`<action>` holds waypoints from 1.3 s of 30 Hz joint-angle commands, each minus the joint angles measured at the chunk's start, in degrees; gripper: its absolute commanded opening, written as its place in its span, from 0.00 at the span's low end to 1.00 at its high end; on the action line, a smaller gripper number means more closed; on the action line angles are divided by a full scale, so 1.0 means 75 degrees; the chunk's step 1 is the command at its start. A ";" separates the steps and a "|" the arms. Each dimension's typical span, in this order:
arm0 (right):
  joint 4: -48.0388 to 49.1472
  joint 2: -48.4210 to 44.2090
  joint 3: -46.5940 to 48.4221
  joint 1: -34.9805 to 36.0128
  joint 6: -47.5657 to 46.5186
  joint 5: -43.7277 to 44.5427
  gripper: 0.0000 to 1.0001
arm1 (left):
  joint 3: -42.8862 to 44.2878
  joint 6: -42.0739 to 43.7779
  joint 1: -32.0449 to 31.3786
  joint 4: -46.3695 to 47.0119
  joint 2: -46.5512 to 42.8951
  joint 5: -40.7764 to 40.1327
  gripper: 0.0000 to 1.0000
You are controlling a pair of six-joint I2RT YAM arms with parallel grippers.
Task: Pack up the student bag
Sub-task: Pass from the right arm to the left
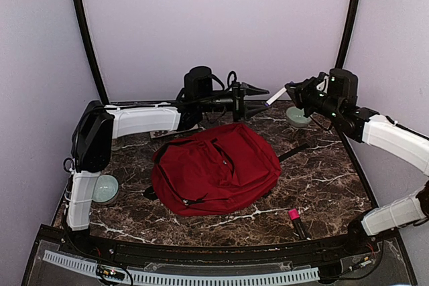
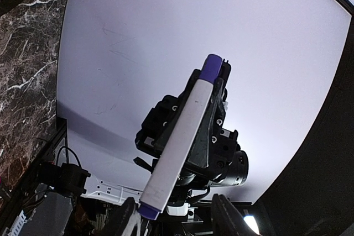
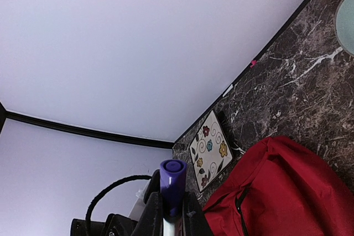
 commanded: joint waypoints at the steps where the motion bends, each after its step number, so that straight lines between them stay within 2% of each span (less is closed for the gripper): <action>1: 0.0448 0.0064 -0.0016 -0.0019 0.0060 -0.0122 0.00 | -0.0054 -0.0414 -0.0071 0.0563 -0.0015 -0.0475 0.45; 23: 0.0586 0.0484 0.0109 -0.0020 -0.0082 -0.0513 0.00 | -0.0113 -0.0393 -0.0072 0.0102 -0.0003 -0.1592 0.24; 26: 0.0543 0.0420 0.0026 -0.0018 -0.0049 -0.0440 0.00 | -0.0093 -0.0420 -0.0072 0.0088 -0.0007 -0.1776 0.18; 31: 0.0398 0.0396 -0.0044 -0.0019 -0.0001 -0.0450 0.00 | -0.0113 -0.0387 -0.0072 0.0045 -0.0063 -0.2000 0.01; 34: 0.0222 0.0323 -0.0067 -0.0019 0.0042 -0.0377 0.00 | -0.0112 -0.0334 -0.0072 0.0059 -0.0112 -0.2118 0.00; 35: 0.0176 0.0305 -0.0087 -0.0019 0.0051 -0.0338 0.02 | -0.0113 -0.0328 -0.0072 0.0042 -0.0117 -0.2143 0.00; 39: 0.0206 0.0278 -0.0174 -0.0031 0.0113 -0.0363 0.20 | -0.0124 -0.0297 -0.0072 0.0101 -0.0141 -0.2213 0.00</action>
